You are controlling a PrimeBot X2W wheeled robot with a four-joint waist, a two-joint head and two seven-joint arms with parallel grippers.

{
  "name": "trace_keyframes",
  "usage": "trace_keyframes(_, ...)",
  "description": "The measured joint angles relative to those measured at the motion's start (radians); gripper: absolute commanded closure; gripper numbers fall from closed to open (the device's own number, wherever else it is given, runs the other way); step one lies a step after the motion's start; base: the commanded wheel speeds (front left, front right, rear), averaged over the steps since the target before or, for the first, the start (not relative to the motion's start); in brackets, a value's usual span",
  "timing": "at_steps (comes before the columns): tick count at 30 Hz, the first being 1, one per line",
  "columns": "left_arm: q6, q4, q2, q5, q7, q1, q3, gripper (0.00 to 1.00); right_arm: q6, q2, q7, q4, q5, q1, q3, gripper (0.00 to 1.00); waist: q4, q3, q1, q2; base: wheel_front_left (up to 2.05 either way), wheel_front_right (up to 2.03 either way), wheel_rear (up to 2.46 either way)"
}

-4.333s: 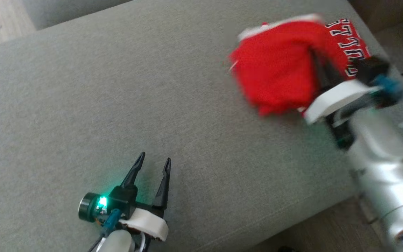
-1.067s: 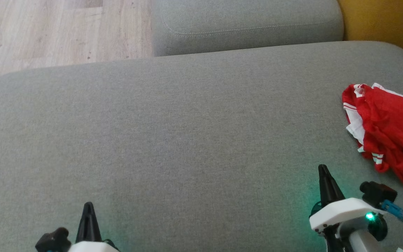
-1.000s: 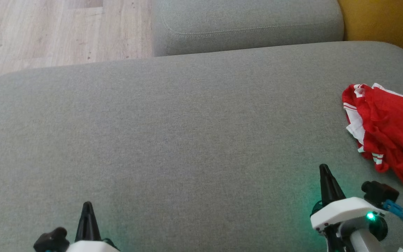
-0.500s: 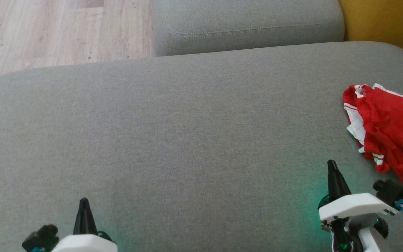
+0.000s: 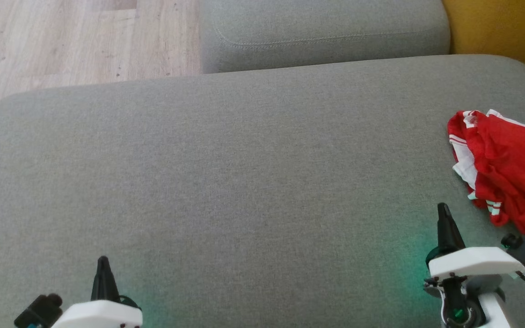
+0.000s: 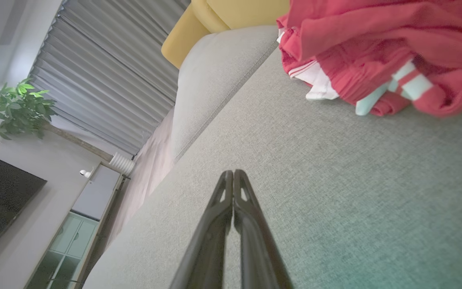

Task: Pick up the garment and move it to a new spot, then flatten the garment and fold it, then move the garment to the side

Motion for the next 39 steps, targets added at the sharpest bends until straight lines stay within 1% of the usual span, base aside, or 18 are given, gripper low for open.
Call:
trace_keyframes(27,-0.035,-0.037,0.000,-0.315,0.081,-0.031,0.038,1.00,0.000,0.001,0.080,-0.080,0.300,0.003,-0.060,1.00,0.006,-0.001,0.0000,0.0000,0.00,0.00,0.00)
trace_keyframes(29,-0.044,-0.041,0.000,-0.340,0.088,-0.038,0.042,1.00,0.000,0.001,0.082,-0.087,0.322,0.003,-0.063,1.00,0.007,-0.001,0.0000,0.0000,0.00,0.00,0.00)
trace_keyframes(35,-0.044,-0.047,0.000,-0.406,0.105,-0.040,0.058,1.00,0.000,0.001,0.100,-0.102,0.386,0.003,-0.077,1.00,0.008,-0.001,0.0000,0.0000,0.00,0.00,0.00)
trace_keyframes(39,-0.055,-0.060,0.000,-0.464,0.122,-0.041,0.063,1.00,0.000,0.001,0.114,-0.117,0.440,0.005,-0.088,1.00,0.009,-0.001,0.0000,0.0000,0.00,0.00,0.00)
